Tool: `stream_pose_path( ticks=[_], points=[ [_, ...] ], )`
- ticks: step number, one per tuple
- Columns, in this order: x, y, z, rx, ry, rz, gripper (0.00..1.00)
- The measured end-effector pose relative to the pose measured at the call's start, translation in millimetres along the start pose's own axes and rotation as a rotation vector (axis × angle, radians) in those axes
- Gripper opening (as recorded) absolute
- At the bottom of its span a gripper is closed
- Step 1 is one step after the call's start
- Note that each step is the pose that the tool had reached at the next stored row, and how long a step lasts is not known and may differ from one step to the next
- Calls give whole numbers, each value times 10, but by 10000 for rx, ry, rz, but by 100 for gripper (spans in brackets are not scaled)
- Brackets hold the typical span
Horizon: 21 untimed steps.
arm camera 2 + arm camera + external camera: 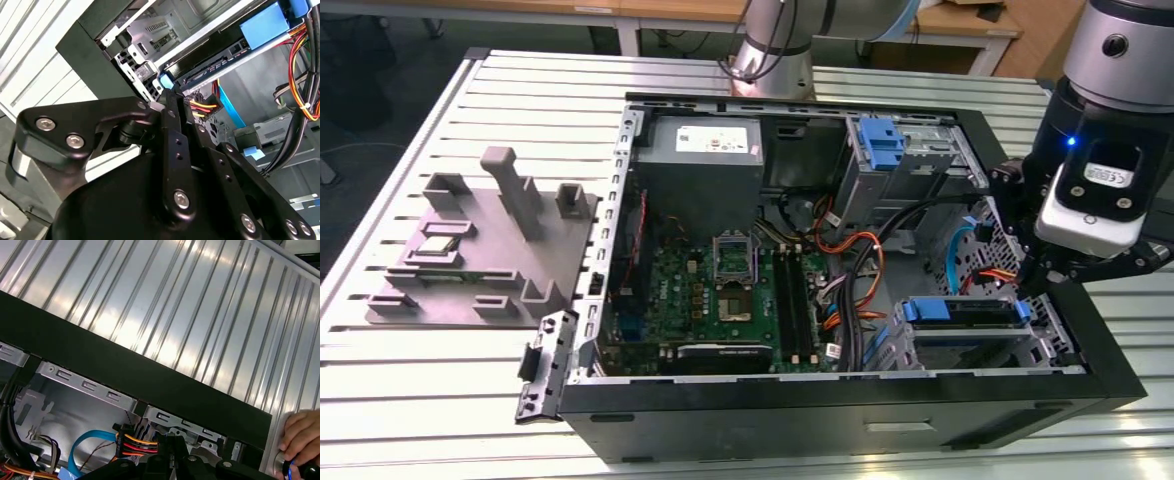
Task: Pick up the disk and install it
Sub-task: 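Insert the first disk wire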
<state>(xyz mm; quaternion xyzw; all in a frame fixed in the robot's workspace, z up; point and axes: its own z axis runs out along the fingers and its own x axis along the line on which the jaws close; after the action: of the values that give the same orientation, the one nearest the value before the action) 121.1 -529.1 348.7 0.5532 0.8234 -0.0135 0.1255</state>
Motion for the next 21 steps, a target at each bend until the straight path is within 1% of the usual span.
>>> stream_pose_path(
  ticks=[14, 16, 21],
  points=[
    [1, 0, 1, 8, -2, 33, 17],
    [1, 1, 3, 56, -27, 250, 17],
    [2, 0, 8, 254, -133, 1109, 17]
  ],
)
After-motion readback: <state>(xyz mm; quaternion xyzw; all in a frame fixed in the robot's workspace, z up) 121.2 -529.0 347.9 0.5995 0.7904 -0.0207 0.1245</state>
